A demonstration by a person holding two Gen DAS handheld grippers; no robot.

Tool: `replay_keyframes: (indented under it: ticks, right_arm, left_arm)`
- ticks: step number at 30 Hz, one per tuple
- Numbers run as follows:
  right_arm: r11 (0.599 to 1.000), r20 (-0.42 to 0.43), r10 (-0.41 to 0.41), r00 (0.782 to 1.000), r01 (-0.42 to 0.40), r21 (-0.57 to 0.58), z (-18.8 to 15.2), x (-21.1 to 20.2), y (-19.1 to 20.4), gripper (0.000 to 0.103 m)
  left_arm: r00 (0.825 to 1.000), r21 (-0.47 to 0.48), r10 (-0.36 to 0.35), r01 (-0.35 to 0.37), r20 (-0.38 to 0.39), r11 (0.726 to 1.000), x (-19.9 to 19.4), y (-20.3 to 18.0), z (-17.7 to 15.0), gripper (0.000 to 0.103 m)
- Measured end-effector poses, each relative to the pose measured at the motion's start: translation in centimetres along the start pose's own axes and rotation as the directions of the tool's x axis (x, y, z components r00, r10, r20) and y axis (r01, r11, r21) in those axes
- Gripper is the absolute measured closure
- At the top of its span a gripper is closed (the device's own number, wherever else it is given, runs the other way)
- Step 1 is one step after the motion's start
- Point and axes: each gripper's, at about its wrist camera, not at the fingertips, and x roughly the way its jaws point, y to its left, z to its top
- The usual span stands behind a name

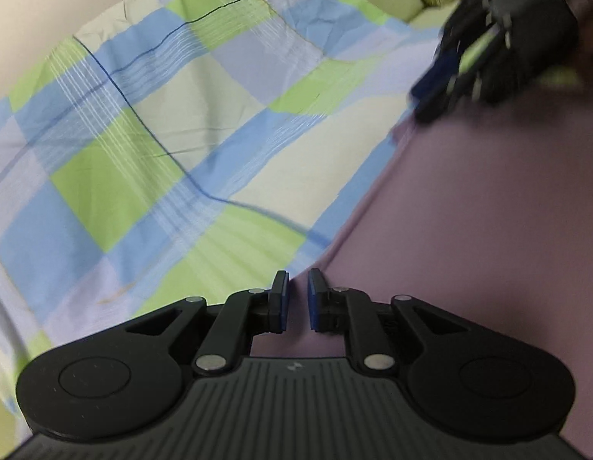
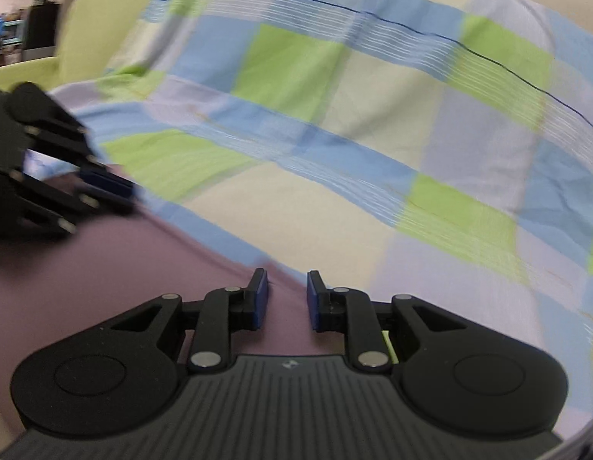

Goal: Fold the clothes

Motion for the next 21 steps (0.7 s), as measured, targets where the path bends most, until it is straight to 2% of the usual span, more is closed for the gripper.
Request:
replay_keyframes:
  ticks: [4, 7, 10, 17, 21]
  right_arm:
    - [0.999, 0.0, -0.036, 0.999, 0.036, -0.019, -0.1, -3.3, 0.2, 0.083]
    - [0.999, 0.011, -0.018, 1.0, 0.018, -0.038, -0.3, -6.8, 1.9, 0.084]
    - [0.999, -0.012, 0.017, 1.0, -0.017, -0.027, -1.3, -9.5, 4.0, 0.084]
    - [0.998, -0.088, 0.069, 0.994, -0.069, 0.007, -3.6, -11.9, 7.9, 0.083]
    - [0.997, -0.109, 0.075, 0.991, -0.077, -0.02, -4.2, -13.1, 9.4, 0.075]
  left_arm:
    - [0.999, -0.044, 0.027, -0.028, -0.029, 0.999, -1.8, 1.1, -0.7, 0.087]
    - [0.998, -0.101, -0.018, 0.012, -0.061, 0.995, -3.3, 1.2, -0.8, 0.089]
    - [0.995, -0.158, -0.034, 0.02, -0.09, 0.987, -4.4, 1.6, -0.6, 0.089]
    - [0.993, -0.21, -0.056, 0.034, -0.1, 0.977, -7.2, 1.8, -0.4, 0.087]
    - [0.992, -0.196, -0.07, 0.05, -0.101, 0.979, -8.5, 1.2, -0.4, 0.087]
